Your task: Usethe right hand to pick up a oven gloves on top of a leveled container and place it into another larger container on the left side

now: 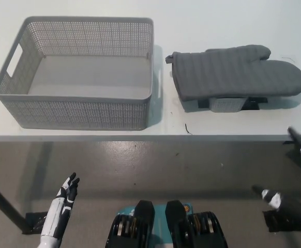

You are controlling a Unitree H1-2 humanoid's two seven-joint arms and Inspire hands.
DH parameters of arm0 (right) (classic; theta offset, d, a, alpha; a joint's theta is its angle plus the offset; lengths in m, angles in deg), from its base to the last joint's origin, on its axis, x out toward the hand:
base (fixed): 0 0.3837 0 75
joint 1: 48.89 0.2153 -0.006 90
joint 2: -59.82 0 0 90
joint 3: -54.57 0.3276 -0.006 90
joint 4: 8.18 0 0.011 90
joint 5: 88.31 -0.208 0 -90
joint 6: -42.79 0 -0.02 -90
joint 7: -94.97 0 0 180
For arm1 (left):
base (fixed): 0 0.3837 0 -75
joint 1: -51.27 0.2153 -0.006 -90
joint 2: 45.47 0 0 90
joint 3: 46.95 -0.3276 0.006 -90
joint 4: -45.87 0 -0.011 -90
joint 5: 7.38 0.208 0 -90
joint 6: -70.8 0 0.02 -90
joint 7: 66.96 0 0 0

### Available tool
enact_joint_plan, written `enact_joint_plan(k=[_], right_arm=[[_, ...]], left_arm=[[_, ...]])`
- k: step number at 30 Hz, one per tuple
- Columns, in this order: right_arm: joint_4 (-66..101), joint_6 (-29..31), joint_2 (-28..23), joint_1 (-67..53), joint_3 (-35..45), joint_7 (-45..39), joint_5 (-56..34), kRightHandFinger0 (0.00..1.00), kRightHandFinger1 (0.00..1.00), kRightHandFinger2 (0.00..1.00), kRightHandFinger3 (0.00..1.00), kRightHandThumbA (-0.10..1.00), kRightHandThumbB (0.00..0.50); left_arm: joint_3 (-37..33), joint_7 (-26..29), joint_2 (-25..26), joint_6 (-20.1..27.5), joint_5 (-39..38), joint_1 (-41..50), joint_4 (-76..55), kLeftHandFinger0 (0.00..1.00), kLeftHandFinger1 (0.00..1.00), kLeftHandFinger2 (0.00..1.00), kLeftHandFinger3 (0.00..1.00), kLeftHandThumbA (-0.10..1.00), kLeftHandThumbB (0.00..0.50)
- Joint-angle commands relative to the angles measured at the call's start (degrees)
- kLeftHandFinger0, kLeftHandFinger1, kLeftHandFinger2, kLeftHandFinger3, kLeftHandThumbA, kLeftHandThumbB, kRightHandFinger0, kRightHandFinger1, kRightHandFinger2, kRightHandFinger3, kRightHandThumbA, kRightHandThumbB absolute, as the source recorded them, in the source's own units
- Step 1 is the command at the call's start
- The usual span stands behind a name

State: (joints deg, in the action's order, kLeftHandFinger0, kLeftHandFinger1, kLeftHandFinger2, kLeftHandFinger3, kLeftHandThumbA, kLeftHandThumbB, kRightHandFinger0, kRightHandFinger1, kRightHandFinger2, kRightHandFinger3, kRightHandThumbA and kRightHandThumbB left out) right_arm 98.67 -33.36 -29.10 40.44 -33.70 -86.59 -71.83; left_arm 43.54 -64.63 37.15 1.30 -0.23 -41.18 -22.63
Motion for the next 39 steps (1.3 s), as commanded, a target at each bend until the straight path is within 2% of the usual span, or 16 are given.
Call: enact_joint_plan(k=[1, 7, 9, 14, 17, 24, 32, 39], right_arm=[[11.9, -12.8, -7.21, 13.3, 1.76, -9.1, 24.73, 1.0, 1.0, 1.0, 1.0, 1.0, 0.409], [6.92, -18.51, -9.2, 22.41, -1.76, -14.26, 37.3, 1.0, 1.0, 1.0, 1.0, 1.0, 0.397], [3.49, -20.09, -9.85, 25.83, -3.19, -15.27, 38.87, 1.0, 1.0, 1.0, 1.0, 1.0, 0.381], [-4.97, -21.99, -10.64, 32.54, -6.59, -15.22, 43.0, 1.0, 1.0, 1.0, 1.0, 1.0, 0.414], [-9.98, -23.12, -11.21, 35.91, -8.57, -15.35, 44.15, 1.0, 1.0, 1.0, 1.0, 1.0, 0.428], [-21.2, -26.22, -11.59, 42.4, -13.15, -14.9, 45.42, 1.0, 1.0, 1.0, 1.0, 1.0, 0.414], [-32.75, -27.71, -12.44, 46.97, -17.94, -11.33, 45.77, 1.0, 1.0, 1.0, 1.0, 1.0, 0.461], [-35.48, -28.47, -12.67, 47.75, -19.29, -11.24, 43.4, 1.0, 1.0, 1.0, 1.0, 1.0, 0.468]], left_arm=[[0.68, 2.59, 2.17, 6.43, 1.65, -1.18, -3.29, 1.0, 1.0, 1.0, 1.0, 1.0, 0.5], [0.54, 1.9, 2.57, 6.43, 0.77, -0.93, -3.15, 1.0, 1.0, 1.0, 1.0, 1.0, 0.5], [0.78, 1.6, 2.62, 6.43, 0.24, -1.21, -2.57, 1.0, 1.0, 1.0, 1.0, 1.0, 0.5], [0.89, 1.46, 2.49, 6.43, 0.5, -0.77, -3.01, 1.0, 1.0, 1.0, 1.0, 1.0, 0.5], [0.76, 1.86, 2.35, 6.43, 0.84, -0.77, -2.97, 1.0, 1.0, 1.0, 1.0, 1.0, 0.5], [0.8, 1.99, 2.44, 6.43, 0.75, -0.45, -2.58, 1.0, 1.0, 1.0, 1.0, 1.0, 0.5], [0.66, 2.09, 2.63, 6.43, 0.92, -0.28, -2.91, 1.0, 1.0, 1.0, 1.0, 1.0, 0.5], [0.36, 2.28, 2.99, 6.43, 0.37, -0.02, -3.1, 1.0, 1.0, 1.0, 1.0, 1.0, 0.5]])
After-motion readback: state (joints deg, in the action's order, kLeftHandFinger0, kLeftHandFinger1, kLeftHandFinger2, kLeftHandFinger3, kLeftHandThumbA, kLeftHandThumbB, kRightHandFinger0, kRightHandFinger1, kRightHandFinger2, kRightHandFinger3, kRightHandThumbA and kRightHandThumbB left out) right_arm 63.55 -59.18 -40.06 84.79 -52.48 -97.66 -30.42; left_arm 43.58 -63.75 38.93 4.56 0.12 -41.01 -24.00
